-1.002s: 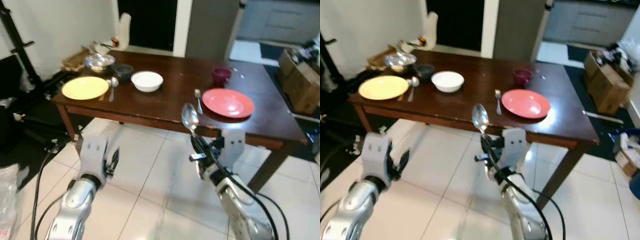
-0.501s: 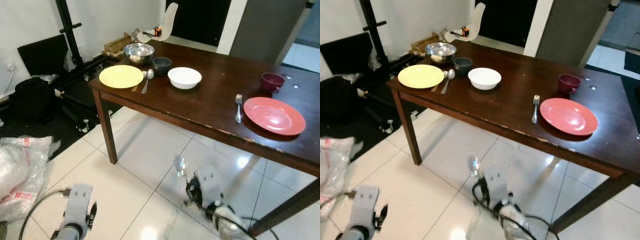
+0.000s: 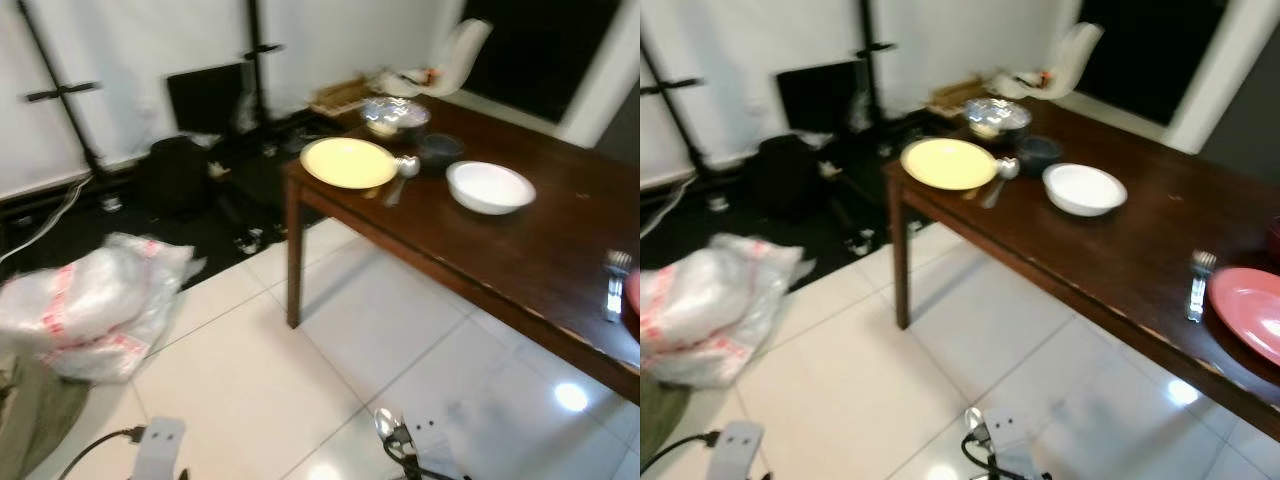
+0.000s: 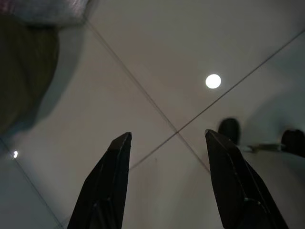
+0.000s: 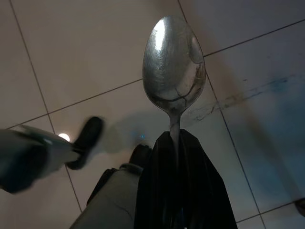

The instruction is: Setting the table

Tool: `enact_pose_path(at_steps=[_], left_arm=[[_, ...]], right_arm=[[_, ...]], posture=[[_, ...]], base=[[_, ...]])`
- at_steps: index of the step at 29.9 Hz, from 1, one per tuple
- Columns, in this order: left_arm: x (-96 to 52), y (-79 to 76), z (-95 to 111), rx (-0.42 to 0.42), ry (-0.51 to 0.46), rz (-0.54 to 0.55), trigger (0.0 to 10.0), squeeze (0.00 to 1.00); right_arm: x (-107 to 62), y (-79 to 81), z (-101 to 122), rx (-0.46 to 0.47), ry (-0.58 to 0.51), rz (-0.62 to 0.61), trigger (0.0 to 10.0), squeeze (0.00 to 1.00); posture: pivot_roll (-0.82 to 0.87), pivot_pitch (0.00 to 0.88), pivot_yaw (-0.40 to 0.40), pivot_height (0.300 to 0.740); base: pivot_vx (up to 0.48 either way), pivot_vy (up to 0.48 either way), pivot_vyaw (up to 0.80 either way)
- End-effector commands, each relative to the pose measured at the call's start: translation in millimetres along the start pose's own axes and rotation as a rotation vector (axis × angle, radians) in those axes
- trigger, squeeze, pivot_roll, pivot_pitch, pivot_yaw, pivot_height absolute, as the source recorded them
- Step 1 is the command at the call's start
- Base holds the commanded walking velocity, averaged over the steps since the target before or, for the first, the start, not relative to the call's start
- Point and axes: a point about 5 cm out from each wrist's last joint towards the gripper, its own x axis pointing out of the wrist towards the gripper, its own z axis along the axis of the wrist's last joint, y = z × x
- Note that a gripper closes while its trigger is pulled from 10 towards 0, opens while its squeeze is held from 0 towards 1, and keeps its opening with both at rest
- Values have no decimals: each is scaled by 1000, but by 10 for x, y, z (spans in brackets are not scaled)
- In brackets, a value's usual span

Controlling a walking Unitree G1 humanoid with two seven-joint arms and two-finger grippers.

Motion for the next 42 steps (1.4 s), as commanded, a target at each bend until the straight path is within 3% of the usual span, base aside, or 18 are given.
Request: enact_pose_path(at_steps=[1,13,29,42], left_arm=[[-5,-35,-53,12,13,-6,10000,0],[33,-75,-119,53,36,-35,10000,0],[47,-17,-121,53,31,-10,10000,0],[44,-3,-143,49,29,1,10000,0]], right_arm=[[-26,-11,-95,39,17,-16,10000,0],[-126,-184,-450,60,136,-107,10000,0],[-105,-122,-438,94,114,-107,10000,0],[-38,-80,-283,103,57,-95,10000,0]], posture=[[-20,0,3,740],[-14,0,13,740],[-16,0,18,740],[-11,0,16,740]], base=[[0,0,738],[0,0,738],[0,0,738],[0,0,738]])
